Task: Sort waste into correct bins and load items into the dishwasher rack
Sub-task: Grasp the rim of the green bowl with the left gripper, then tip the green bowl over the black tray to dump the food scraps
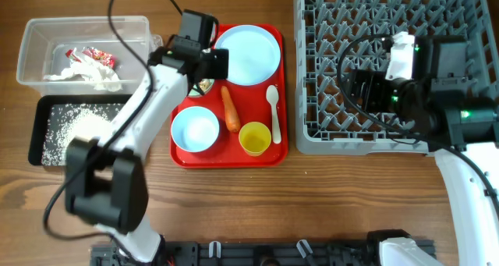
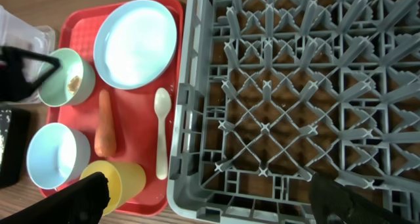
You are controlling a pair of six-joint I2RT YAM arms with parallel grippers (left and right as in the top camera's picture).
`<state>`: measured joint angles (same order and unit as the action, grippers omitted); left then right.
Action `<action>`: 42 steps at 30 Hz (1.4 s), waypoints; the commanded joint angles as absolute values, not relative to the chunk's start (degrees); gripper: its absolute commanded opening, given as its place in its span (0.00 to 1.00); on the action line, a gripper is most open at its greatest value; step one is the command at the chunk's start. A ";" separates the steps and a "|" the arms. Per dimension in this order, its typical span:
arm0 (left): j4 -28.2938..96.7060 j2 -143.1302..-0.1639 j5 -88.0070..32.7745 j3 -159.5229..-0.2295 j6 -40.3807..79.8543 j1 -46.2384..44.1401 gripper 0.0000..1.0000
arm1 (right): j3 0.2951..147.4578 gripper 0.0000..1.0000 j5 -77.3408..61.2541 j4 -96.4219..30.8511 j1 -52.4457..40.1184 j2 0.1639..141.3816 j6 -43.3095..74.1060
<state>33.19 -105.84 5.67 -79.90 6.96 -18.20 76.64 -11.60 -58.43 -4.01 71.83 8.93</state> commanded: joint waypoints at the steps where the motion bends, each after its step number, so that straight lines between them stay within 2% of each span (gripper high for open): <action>1: 33.17 -110.06 2.42 -80.42 4.23 -19.81 0.73 | 77.23 1.00 -12.08 -58.57 -3.88 73.87 9.19; 2: 33.19 -110.87 2.42 -80.42 4.27 -20.34 0.68 | 77.23 1.00 -12.10 -58.61 -3.88 74.50 9.21; 4: 33.39 -112.40 2.39 -80.42 5.21 -20.91 0.48 | 77.23 1.00 -12.10 -59.02 -3.88 75.77 9.21; 10: 33.82 -115.00 6.17 -80.36 10.96 -20.29 0.45 | 77.23 1.00 -12.08 -59.24 -3.88 76.95 9.19; 11: 33.80 -115.00 6.31 -80.36 10.96 -20.23 0.42 | 77.23 1.00 -12.08 -59.24 -3.88 76.95 9.19; 13: 33.82 -115.00 6.26 -80.36 10.98 -20.25 0.16 | 77.23 1.00 -12.08 -59.18 -3.88 76.95 9.19; 14: 33.85 -115.00 6.26 -80.36 10.96 -20.25 0.08 | 77.23 1.00 -12.08 -59.18 -3.88 76.95 9.19; 15: 33.89 -114.98 6.26 -80.36 10.96 -20.25 0.04 | 77.23 1.00 -12.08 -59.22 -3.88 76.95 9.19; 20: 35.09 -114.63 6.24 -80.40 12.43 -20.25 0.04 | 77.23 1.00 -12.08 -59.24 -3.88 76.95 9.17; 28: 48.25 -105.62 5.85 -91.55 12.95 -19.97 0.04 | 77.23 1.00 -12.08 -59.24 -3.88 76.95 9.13; 33: 60.23 -96.23 4.38 -93.14 19.90 -18.81 0.04 | 77.23 1.00 -12.05 -59.22 -3.88 76.95 8.97; 36: 67.29 -92.71 -2.17 -93.12 19.88 -14.55 0.04 | 77.23 1.00 -12.05 -59.31 -3.88 76.95 8.95; 39: 74.96 -91.50 -10.46 -93.08 13.76 -4.60 0.04 | 77.23 1.00 -12.05 -59.24 -3.88 76.95 8.99; 42: 75.33 -91.64 -23.99 -91.33 3.99 7.44 0.04 | 77.23 1.00 -12.05 -59.20 -3.88 76.95 8.99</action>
<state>75.42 -92.55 -9.30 -92.51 13.98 -1.45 76.64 -11.60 -59.31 -4.01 76.34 8.91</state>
